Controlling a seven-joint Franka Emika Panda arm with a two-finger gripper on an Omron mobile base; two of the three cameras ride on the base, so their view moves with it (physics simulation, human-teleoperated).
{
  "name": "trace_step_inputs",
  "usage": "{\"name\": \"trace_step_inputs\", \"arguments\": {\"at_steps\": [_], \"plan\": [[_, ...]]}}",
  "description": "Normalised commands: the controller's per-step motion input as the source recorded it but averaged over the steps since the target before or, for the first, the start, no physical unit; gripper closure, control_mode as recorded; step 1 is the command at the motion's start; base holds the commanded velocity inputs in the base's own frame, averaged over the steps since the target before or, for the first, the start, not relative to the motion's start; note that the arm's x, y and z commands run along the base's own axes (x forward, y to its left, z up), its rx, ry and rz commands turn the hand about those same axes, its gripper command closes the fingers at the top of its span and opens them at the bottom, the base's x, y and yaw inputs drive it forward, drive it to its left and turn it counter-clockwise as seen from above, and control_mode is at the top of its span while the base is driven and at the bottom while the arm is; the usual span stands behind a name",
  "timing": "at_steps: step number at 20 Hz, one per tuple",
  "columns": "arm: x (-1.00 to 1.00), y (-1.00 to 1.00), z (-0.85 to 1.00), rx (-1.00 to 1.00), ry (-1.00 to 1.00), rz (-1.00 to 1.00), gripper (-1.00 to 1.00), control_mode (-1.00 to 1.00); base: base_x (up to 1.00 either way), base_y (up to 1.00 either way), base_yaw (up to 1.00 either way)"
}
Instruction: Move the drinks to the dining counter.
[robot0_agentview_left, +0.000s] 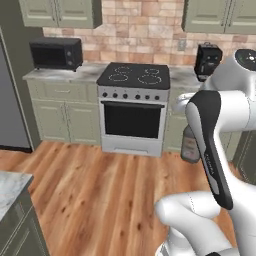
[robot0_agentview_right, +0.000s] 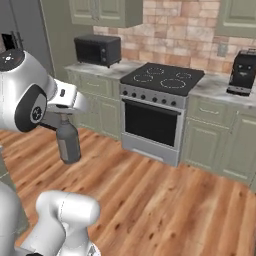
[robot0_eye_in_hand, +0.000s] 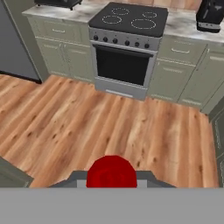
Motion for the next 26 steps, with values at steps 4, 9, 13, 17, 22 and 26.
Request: {"name": "trace_step_inputs", "arguments": {"at_steps": [4,9,13,17,22,26], "plan": [[0.0,0.0,0.0,0.0,0.0,0.0,1.0,1.0,-0.24,0.23,0.28],[0.0,0.0,0.0,0.0,0.0,0.0,1.0,1.0,-0.25,0.25,0.28],[0.0,0.0,0.0,0.0,0.0,0.0,1.0,1.0,-0.21,0.25,0.28],[0.0,0.0,0.0,0.0,0.0,0.0,1.0,1.0,-0.2,0.25,0.27],[0.0,0.0,0.0,0.0,0.0,0.0,1.0,1.0,-0.19,0.25,0.27],[0.0,0.0,0.0,0.0,0.0,0.0,1.0,1.0,-0.2,0.25,0.27]]}}
